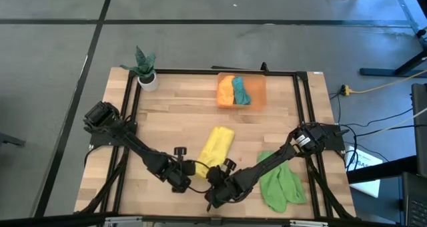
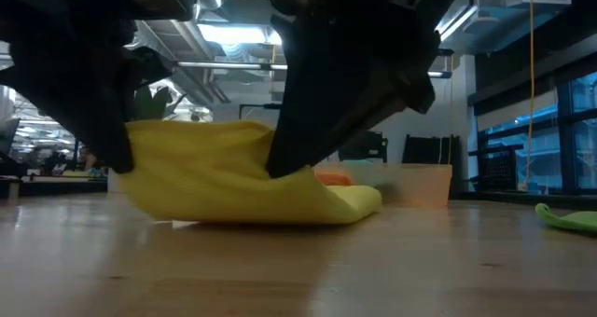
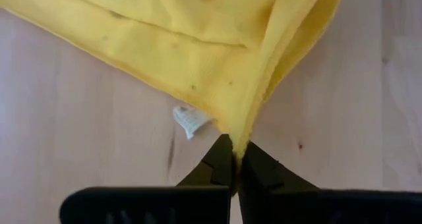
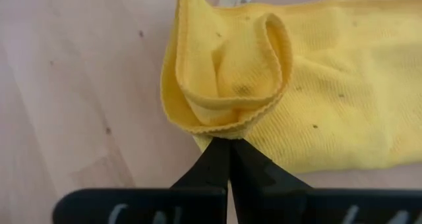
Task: Roll microfiber towels into tight, uniform cylinder then place into a basket
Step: Roll the yellow microfiber towel
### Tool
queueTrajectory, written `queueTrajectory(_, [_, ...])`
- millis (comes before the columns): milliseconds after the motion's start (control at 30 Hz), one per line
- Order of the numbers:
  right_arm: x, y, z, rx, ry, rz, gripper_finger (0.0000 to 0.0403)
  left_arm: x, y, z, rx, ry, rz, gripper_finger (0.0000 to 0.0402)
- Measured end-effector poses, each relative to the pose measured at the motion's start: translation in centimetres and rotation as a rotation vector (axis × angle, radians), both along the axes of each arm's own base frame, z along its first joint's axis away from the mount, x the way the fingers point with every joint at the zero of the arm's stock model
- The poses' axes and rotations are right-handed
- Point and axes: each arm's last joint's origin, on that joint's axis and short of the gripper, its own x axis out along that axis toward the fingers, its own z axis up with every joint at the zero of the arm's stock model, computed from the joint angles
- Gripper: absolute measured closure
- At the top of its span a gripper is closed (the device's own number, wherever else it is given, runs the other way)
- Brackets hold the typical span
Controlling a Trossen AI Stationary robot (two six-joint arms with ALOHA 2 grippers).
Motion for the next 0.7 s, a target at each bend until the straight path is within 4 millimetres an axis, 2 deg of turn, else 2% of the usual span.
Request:
queueTrajectory(400, [-0.16, 0.01, -0.1, -0.011, 0.047, 0.068, 0.0389, 0.78, 0.76, 0.09, 0.013, -0.036, 0.025, 0.0401])
queueTrajectory(700, [-0.22, 0.11, -0.15, -0.008, 0.072, 0.118, 0.0306, 0.76, 0.73, 0.05, 0.001, -0.025, 0.019, 0.0401])
